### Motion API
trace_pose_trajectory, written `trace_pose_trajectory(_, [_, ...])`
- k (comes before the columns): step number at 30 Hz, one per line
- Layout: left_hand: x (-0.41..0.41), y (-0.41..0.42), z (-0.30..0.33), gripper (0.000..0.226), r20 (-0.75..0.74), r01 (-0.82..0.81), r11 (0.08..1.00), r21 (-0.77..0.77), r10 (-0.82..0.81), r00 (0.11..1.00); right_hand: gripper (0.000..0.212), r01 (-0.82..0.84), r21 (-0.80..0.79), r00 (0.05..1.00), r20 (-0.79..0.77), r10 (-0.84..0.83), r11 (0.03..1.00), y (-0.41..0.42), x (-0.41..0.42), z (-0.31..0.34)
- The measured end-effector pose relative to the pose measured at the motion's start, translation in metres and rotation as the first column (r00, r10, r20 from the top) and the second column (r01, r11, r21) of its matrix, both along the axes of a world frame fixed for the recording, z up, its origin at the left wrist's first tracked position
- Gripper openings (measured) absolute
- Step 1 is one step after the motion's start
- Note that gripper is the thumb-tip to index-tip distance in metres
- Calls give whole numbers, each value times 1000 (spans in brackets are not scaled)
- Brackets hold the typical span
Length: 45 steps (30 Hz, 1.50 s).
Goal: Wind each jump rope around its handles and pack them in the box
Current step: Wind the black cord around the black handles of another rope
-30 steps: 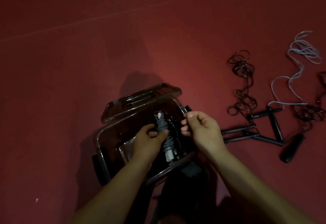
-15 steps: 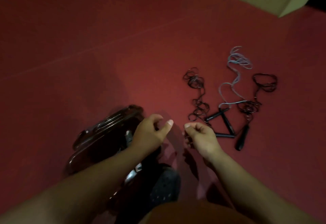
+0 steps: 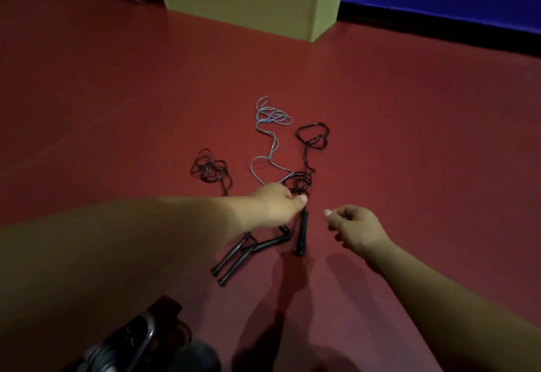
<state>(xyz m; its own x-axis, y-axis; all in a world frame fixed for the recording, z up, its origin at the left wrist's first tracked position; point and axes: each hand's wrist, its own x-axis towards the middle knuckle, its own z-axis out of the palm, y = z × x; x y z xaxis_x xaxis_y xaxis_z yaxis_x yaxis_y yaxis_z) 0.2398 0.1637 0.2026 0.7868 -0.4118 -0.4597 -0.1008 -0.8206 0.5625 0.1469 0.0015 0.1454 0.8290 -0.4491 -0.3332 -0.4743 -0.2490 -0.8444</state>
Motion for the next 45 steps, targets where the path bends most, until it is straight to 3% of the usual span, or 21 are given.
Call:
trace_pose_trajectory(4, [16,-43,-47,45,-41,34,997,73,-31,999,31,-18,-43,994,-108,13,999,-36,8,-41])
trace_pose_trajectory(10, [32,-77,-140,43,-43,-93,987,129,99,994,37,-65,-36,972,-230,55,997,-71,25,-104])
trace_pose_trajectory(16, [37,-81,-204,72,178,-197,953,228,158,971,42,132,72,962,-252,-110,989,-79,38,-167])
trace_pose_trajectory(19, [33,-73,-218,78,154,-170,972,162,146,977,38,183,113,952,-269,-147,977,-64,40,-188])
trace_pose_trajectory(22, [16,-58,-228,61,233,-178,984,23,168,958,33,167,140,955,-270,-125,976,-49,45,-204])
trace_pose_trajectory(24, [9,-46,-232,52,279,-176,984,35,159,947,30,153,132,956,-272,-112,979,-41,48,-209])
trace_pose_trajectory(29, [13,-34,-237,46,216,-94,986,138,63,974,28,132,99,960,-260,-103,986,-15,51,-210])
trace_pose_trajectory(34, [17,-40,-240,27,98,-310,951,17,307,947,28,102,17,957,-275,-93,995,7,53,-202])
trace_pose_trajectory(37, [16,-46,-246,26,-107,-496,864,-91,486,867,22,77,18,960,-271,-69,997,9,55,-198])
trace_pose_trajectory(41, [17,-58,-249,21,-326,-688,709,-156,621,713,21,66,152,964,-264,-24,986,3,51,-200])
trace_pose_trajectory(45, [18,-66,-246,19,-351,-688,705,-171,609,711,28,89,300,959,-283,-1,950,3,42,-194])
